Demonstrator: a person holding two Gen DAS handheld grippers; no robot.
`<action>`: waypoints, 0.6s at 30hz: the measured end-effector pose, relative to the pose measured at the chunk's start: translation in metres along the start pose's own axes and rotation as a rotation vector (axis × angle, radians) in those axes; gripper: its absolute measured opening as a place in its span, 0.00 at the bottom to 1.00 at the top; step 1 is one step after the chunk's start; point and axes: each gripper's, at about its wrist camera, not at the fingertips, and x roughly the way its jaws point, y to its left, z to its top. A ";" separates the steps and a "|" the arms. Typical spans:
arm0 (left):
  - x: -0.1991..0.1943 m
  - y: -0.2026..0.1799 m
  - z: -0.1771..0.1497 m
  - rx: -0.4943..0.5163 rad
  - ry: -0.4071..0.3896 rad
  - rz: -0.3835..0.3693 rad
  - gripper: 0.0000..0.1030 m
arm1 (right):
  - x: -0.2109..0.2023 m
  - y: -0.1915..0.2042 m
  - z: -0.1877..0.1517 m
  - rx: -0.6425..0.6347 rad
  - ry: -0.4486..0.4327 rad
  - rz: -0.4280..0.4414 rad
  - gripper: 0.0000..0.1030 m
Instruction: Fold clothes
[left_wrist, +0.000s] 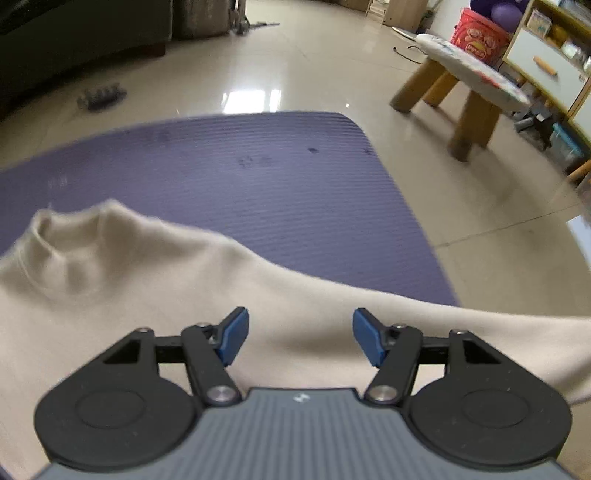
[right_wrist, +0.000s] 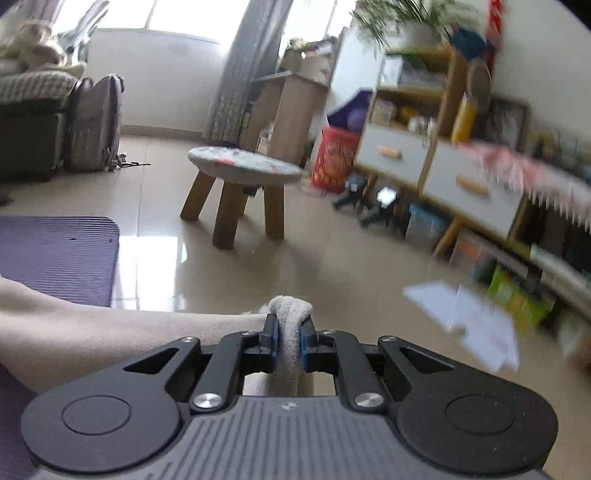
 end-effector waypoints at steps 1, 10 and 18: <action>0.003 0.009 0.005 0.007 -0.011 0.017 0.74 | 0.004 0.003 0.005 -0.025 -0.009 -0.012 0.10; 0.026 0.046 0.021 0.057 -0.052 -0.009 0.78 | 0.068 0.042 0.023 -0.200 0.010 -0.124 0.10; 0.043 0.049 0.029 0.334 -0.142 -0.129 0.93 | 0.089 0.037 -0.046 -0.149 0.196 -0.069 0.12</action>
